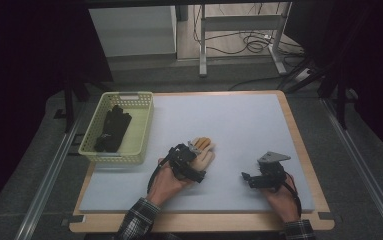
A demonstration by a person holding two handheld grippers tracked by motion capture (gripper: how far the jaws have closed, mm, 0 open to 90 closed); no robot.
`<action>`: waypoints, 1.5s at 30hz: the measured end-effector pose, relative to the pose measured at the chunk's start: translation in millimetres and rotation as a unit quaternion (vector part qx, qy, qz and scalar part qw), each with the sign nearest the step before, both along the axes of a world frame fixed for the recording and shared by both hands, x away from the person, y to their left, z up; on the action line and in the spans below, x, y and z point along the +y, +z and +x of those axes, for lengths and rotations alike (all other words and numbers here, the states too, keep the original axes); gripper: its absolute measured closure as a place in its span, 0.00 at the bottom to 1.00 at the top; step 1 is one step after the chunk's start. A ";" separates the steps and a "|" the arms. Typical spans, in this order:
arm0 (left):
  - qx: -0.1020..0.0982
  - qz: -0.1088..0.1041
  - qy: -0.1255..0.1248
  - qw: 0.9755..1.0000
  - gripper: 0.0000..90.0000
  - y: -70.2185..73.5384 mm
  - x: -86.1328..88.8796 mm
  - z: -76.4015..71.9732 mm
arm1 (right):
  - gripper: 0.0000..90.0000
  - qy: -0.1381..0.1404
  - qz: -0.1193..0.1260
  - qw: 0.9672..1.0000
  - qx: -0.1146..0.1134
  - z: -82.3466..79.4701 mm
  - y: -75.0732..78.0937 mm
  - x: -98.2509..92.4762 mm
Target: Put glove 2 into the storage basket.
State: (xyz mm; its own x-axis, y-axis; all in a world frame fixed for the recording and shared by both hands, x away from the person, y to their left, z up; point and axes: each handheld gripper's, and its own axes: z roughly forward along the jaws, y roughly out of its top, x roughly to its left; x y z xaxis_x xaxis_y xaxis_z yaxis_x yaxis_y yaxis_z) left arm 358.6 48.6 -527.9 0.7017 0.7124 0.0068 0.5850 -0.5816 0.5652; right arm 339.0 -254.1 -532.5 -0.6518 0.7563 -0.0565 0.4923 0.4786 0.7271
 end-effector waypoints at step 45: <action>0.014 -0.038 0.014 0.999 0.57 45.0 32.7 7.6 | 0.18 -0.001 0.000 1.000 0.000 -0.3 0.0 0.1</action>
State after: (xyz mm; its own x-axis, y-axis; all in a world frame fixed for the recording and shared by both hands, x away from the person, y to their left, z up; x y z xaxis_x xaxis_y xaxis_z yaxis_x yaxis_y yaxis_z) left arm 366.2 81.3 -482.9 0.6806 0.7295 -0.0678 0.6166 -0.5204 0.5908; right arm 338.7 -254.0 -532.5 -0.6506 0.7573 -0.0567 0.4930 0.4780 0.7269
